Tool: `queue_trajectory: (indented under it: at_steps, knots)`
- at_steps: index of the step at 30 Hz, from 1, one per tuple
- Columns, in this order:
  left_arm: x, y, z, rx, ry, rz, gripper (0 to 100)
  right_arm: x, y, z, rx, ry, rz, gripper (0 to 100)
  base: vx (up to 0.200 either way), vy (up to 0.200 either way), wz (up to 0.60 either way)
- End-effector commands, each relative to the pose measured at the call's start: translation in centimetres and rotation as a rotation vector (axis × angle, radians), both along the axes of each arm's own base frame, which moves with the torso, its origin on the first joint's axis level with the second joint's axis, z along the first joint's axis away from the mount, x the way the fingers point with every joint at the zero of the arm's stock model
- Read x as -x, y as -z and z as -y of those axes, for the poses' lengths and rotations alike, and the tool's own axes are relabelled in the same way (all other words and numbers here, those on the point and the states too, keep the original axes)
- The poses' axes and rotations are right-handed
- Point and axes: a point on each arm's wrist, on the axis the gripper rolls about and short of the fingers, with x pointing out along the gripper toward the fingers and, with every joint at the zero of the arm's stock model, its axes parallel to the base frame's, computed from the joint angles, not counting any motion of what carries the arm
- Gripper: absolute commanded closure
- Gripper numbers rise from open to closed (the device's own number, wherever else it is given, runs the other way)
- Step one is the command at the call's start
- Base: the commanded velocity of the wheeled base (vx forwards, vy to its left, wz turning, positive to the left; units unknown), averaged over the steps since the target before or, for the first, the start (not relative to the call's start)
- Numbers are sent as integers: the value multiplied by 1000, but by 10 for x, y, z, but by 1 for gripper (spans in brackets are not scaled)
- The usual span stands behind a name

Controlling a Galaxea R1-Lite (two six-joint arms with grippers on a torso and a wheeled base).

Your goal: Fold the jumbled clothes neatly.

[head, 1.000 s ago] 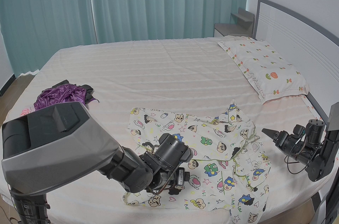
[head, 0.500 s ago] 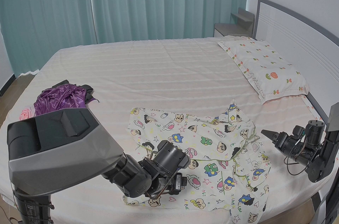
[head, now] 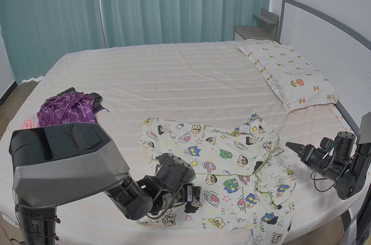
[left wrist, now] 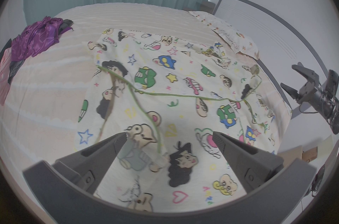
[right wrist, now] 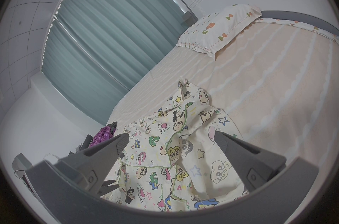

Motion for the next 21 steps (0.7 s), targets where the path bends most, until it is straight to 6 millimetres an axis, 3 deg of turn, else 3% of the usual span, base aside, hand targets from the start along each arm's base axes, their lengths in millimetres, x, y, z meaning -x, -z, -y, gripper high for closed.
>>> queue_trajectory:
  at_steps: [1, 10, 15, 21]
  knots:
    - [-7, 7, -9, -3, -15, -20, 0, -1, -1, 0, 1, -1, 16, 0, 0, 0, 0]
    - [-9, 15, -5, 70, 79, -22, 0, -1, -1, 0, 1, -1, 14, 0, 0, 0, 0]
    - [-16, 32, -6, 23, 96, -1, 0, -1, -1, 0, 1, -1, 14, 0, 0, 0, 0]
    - [-17, 35, -6, 2, 83, 5, 0, -1, 0, 0, 0, 0, 11, 0, 0, 0, 0]
